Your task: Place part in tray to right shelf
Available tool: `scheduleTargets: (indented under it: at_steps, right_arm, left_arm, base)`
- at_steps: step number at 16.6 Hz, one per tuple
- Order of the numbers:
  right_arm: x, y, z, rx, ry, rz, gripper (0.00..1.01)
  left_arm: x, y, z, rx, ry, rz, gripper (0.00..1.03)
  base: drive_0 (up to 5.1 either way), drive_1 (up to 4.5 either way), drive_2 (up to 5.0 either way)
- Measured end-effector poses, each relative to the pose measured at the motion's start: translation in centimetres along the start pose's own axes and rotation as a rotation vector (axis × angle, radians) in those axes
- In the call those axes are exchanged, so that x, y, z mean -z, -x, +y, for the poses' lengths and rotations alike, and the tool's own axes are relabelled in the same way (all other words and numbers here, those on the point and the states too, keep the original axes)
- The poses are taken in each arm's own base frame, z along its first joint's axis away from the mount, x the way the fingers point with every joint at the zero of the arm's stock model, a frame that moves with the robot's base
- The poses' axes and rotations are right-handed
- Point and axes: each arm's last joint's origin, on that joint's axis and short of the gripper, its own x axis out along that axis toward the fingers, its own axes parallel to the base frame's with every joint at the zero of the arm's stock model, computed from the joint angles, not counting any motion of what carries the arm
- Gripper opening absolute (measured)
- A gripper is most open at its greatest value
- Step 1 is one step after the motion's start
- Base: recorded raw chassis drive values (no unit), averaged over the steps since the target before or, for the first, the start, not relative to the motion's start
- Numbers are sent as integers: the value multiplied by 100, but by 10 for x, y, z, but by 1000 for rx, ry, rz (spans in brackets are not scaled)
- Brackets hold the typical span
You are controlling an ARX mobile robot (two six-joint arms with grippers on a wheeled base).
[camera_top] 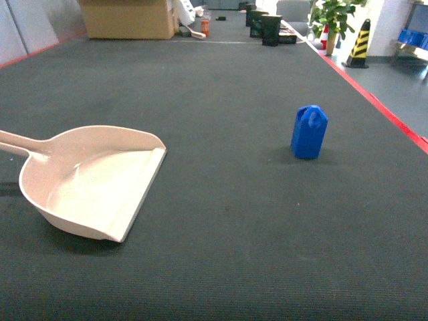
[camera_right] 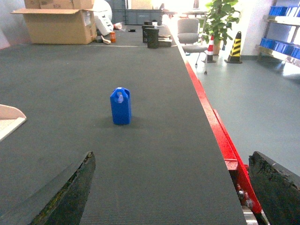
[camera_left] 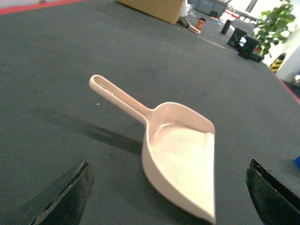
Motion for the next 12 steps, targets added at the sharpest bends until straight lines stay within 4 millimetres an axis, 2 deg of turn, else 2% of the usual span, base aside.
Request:
scheduleTargets:
  at_steps: [1, 5, 10, 12]
  right_arm:
    - [0, 0, 0, 0, 0, 0, 98]
    - [0, 0, 0, 0, 0, 0, 98]
    - [0, 0, 0, 0, 0, 0, 98]
    - [0, 0, 0, 0, 0, 0, 98]
  left_arm:
    - [-9, -52, 15, 41, 211, 27, 98]
    - [-2, -129, 45, 61, 431, 54, 98]
    - [12, -188, 62, 89, 568, 97, 98]
    - [16, -204, 66, 108, 601, 103, 98]
  base:
    - [0, 0, 0]
    - [0, 0, 0]
    - [0, 0, 0]
    - [0, 0, 0]
